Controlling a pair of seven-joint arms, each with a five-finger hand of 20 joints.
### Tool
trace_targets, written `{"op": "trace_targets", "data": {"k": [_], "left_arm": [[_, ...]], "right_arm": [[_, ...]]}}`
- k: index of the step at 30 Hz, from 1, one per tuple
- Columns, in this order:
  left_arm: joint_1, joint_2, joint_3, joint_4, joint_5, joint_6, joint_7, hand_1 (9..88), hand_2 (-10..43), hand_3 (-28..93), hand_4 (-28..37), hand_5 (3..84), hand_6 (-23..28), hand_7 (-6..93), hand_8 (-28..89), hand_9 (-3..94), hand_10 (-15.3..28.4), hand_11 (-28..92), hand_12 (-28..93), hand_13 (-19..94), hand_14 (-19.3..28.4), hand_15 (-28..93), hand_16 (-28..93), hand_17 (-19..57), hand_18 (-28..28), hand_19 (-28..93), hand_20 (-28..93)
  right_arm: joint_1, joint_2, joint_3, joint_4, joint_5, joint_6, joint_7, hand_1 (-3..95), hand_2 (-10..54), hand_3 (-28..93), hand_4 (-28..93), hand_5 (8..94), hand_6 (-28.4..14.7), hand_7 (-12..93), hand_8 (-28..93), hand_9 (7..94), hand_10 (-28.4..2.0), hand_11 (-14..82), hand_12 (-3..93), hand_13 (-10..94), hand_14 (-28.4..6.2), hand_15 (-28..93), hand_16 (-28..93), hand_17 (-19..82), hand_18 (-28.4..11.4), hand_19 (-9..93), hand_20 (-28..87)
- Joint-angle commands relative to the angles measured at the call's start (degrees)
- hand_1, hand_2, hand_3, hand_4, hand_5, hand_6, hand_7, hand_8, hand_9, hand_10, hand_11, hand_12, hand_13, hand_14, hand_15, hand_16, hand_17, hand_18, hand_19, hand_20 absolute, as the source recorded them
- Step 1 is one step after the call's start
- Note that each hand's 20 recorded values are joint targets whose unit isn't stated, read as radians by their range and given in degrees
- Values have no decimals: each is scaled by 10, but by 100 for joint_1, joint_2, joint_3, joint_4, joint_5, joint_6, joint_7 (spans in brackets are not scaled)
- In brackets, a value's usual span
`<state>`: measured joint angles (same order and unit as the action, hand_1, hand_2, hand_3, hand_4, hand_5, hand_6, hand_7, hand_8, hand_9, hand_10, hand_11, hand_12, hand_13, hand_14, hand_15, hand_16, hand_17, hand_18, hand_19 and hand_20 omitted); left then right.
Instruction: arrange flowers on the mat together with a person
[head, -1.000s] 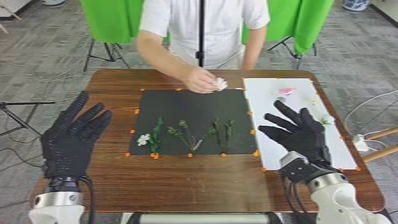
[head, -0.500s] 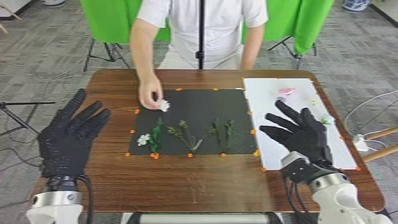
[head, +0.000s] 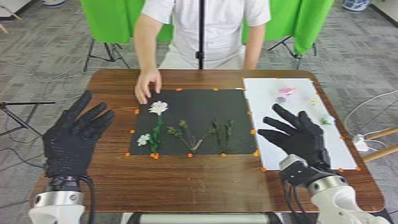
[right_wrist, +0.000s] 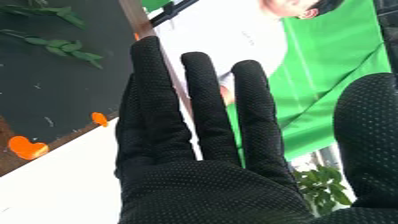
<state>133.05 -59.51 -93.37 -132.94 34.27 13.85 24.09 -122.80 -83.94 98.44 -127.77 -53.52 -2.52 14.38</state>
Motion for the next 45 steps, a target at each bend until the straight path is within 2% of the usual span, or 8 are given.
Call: {"op": "trace_targets", "data": {"k": [1, 10, 18, 21, 23, 29, 38, 45], "left_arm": [[69, 52, 45, 24, -35, -27, 78, 215, 88, 790, -271, 359, 86, 107, -95, 346, 204, 226, 94, 270, 276, 500, -108, -75, 239, 594, 28], [-16, 131, 105, 49, -47, -20, 146, 215, 88, 789, -270, 359, 86, 107, -96, 346, 205, 226, 93, 270, 276, 499, -107, -74, 239, 594, 28], [46, 82, 80, 13, -12, -1, 74, 216, 88, 789, -270, 358, 87, 107, -96, 346, 206, 228, 94, 270, 276, 500, -107, -75, 239, 594, 27], [39, 82, 76, 11, -5, -16, 58, 215, 88, 790, -269, 358, 87, 107, -95, 346, 207, 229, 94, 270, 276, 500, -107, -75, 239, 594, 28], [20, 80, 94, 13, -9, -9, 62, 216, 88, 789, -269, 358, 87, 108, -95, 346, 207, 229, 94, 270, 277, 500, -107, -75, 239, 594, 28], [11, 89, 128, 11, -16, 0, 83, 216, 88, 789, -270, 358, 87, 109, -95, 347, 207, 230, 95, 270, 276, 500, -108, -75, 240, 595, 28], [0, 134, 164, 4, -33, 40, 153, 216, 88, 790, -270, 358, 88, 109, -95, 348, 208, 233, 96, 270, 276, 502, -108, -72, 241, 603, 31], [4, 167, 179, 10, -60, 52, 189, 216, 88, 789, -269, 358, 87, 110, -96, 348, 209, 234, 95, 270, 276, 501, -108, -72, 241, 603, 29]], "right_arm": [[8, -23, -4, -8, -103, -78, 31, 191, 41, 732, -283, 481, 17, 121, -135, 537, -153, 115, 110, 460, -204, 365, 110, 67, -181, 552, 155], [174, 343, -23, -63, -1009, 424, -153, 194, 35, 745, -283, 480, 18, 117, -134, 578, -182, 132, 109, 531, -207, 395, 105, 94, -197, 587, 165], [262, 874, 146, -127, -2615, 1224, 123, 206, 22, 762, -283, 468, 21, 121, -134, 604, -197, 148, 110, 577, -194, 434, 106, 120, -210, 641, 171], [350, 1074, 180, -71, -3576, 1440, 412, 213, 20, 762, -283, 470, 19, 122, -134, 613, -196, 159, 114, 583, -191, 455, 103, 127, -210, 653, 168], [784, 1618, -324, 32, -4062, 2104, 981, 214, 20, 761, -283, 471, 18, 121, -134, 635, -197, 167, 113, 596, -191, 455, 95, 133, -211, 659, 161], [1308, 2128, -751, 225, -5595, 2443, 2218, 222, 12, 758, -283, 481, 12, 119, -132, 667, -196, 161, 110, 636, -184, 440, 92, 155, -218, 678, 142], [2079, 2772, -1138, 875, -7667, 1730, 3838, 242, -3, 751, -283, 484, 8, 115, -130, 705, -187, 159, 113, 679, -169, 428, 99, 176, -222, 701, 116], [2510, 3129, -1490, 1502, -8418, 904, 4416, 251, -16, 752, -283, 487, 5, 113, -128, 730, -178, 162, 118, 703, -163, 416, 109, 184, -222, 721, 82]]}}
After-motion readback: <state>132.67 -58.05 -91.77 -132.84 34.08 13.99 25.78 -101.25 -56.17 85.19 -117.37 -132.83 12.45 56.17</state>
